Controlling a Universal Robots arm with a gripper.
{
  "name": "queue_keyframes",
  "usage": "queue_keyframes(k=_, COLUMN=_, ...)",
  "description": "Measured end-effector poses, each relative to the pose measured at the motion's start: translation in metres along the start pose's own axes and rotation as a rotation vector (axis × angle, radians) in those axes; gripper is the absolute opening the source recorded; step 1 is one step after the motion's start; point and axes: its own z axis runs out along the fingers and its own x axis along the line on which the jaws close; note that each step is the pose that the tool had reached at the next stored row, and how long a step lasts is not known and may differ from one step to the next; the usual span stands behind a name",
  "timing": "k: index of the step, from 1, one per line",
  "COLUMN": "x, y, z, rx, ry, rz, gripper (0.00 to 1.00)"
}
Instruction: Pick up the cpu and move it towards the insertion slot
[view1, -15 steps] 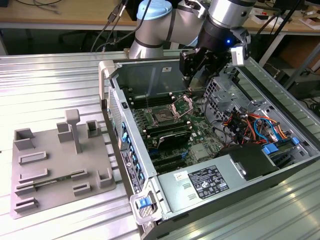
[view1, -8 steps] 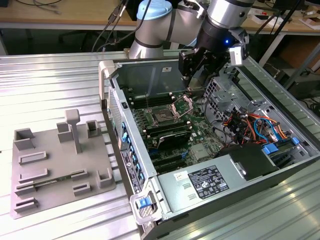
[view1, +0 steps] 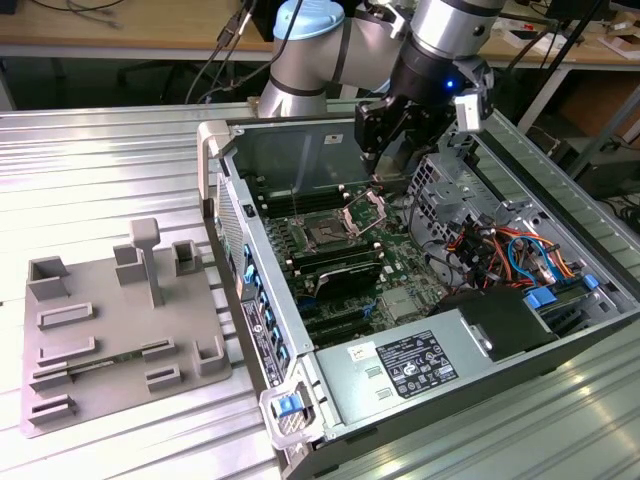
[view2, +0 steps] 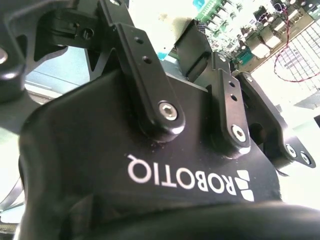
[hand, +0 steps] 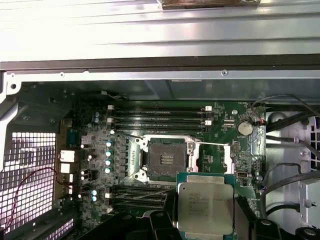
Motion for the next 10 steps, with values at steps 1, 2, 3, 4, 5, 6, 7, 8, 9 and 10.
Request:
queue_keyframes(k=1, x=0.0000, y=0.0004, z=0.0005, rx=0.0000, ry=0.0000, rz=0.000, gripper=0.55)
queue_keyframes(k=2, x=0.0000, y=0.0007, z=0.0009, rx=-0.0001, ry=0.0000, rz=0.000, gripper=0.55)
queue_keyframes(k=3, x=-0.0001, y=0.0013, z=0.0015, rx=0.0000, ry=0.0000, rz=0.000, gripper=0.55)
queue_keyframes(k=4, x=-0.0001, y=0.0019, z=0.0020, rx=0.0000, ry=0.0000, rz=0.000, gripper=0.55)
queue_keyframes(k=5, x=-0.0001, y=0.0022, z=0.0023, rx=-0.0001, ry=0.0000, rz=0.000, gripper=0.55)
queue_keyframes(k=6, x=-0.0001, y=0.0023, z=0.0023, rx=0.0001, ry=0.0001, rz=0.000, gripper=0.55)
queue_keyframes(k=7, x=-0.0001, y=0.0025, z=0.0024, rx=0.0000, ry=0.0000, rz=0.000, gripper=0.55)
queue_keyframes(k=8, x=-0.0001, y=0.0026, z=0.0024, rx=0.0000, ry=0.0000, rz=0.000, gripper=0.55)
queue_keyframes(k=9, x=-0.0001, y=0.0026, z=0.0024, rx=0.0000, ry=0.0000, rz=0.000, gripper=0.55)
queue_keyframes(k=10, x=-0.0001, y=0.0026, z=0.0024, rx=0.0000, ry=0.0001, rz=0.000, gripper=0.55)
